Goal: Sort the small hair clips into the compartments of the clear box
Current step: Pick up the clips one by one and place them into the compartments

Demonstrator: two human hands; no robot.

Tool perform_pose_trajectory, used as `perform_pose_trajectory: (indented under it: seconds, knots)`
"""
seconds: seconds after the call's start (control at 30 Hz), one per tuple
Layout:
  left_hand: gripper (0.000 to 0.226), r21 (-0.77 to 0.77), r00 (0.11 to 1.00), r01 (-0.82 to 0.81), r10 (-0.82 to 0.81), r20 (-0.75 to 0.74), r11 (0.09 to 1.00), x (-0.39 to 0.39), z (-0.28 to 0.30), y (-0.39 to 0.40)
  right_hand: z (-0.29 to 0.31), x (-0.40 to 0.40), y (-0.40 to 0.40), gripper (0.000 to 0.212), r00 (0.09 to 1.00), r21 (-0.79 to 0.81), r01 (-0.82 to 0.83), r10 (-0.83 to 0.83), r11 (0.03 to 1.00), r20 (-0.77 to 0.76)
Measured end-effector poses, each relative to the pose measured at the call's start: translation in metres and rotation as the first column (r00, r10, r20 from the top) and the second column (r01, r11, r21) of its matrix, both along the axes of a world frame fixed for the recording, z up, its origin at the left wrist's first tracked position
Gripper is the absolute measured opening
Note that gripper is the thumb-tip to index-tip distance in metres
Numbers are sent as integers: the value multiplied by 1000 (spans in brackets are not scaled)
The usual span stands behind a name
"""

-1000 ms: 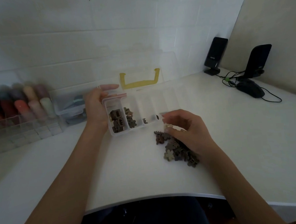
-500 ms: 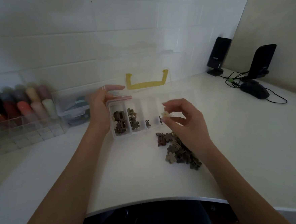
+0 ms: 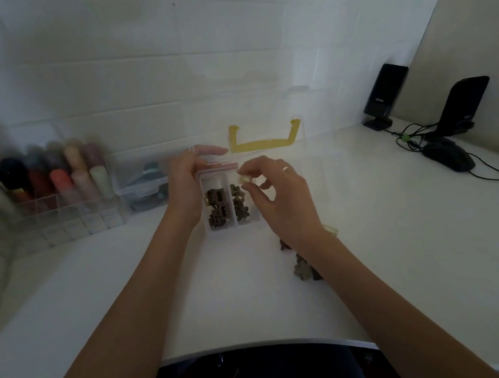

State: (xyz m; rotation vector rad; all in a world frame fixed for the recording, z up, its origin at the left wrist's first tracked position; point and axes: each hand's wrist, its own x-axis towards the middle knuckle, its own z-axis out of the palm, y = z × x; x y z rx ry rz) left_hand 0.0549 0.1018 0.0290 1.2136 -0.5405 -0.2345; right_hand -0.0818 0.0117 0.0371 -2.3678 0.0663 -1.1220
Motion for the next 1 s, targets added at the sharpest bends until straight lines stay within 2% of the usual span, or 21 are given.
perform_pose_trajectory:
  seconds: [0.13, 0.27, 0.43, 0.6, 0.7, 0.83, 1.0]
  knots:
    - [34, 15, 1000, -18, 18, 6, 1000, -1, 0, 1, 0, 0, -3, 27, 1000, -91, -2, 0, 996, -27]
    - [34, 15, 1000, -17, 17, -18, 1000, 2, -1, 0, 6, -18, -16, 11, 997, -30, 6, -8, 1000, -72]
    - [34, -25, 997, -7, 5, -74, 1000, 3, 0, 0, -1, -62, -54, 11, 982, -52, 119, -125, 992, -139]
    - [32, -44, 994, -3, -2, -107, 999, 1, 0, -1, -21, -96, -86, 13, 904, -8, 209, -197, 978, -379]
    - [34, -55, 992, 14, -21, -124, 998, 0, 1, -1, -27, -99, -93, 20, 868, 64, 225, -170, 972, -467]
    - [32, -67, 989, 25, -34, -145, 997, -1, 3, -1, -26, -96, -90, 20, 831, 165, 141, -26, 976, -555]
    - [32, -78, 988, 50, -61, -144, 996, -1, 3, 0, -25, -97, -87, 10, 855, 229, 125, 12, 965, -519]
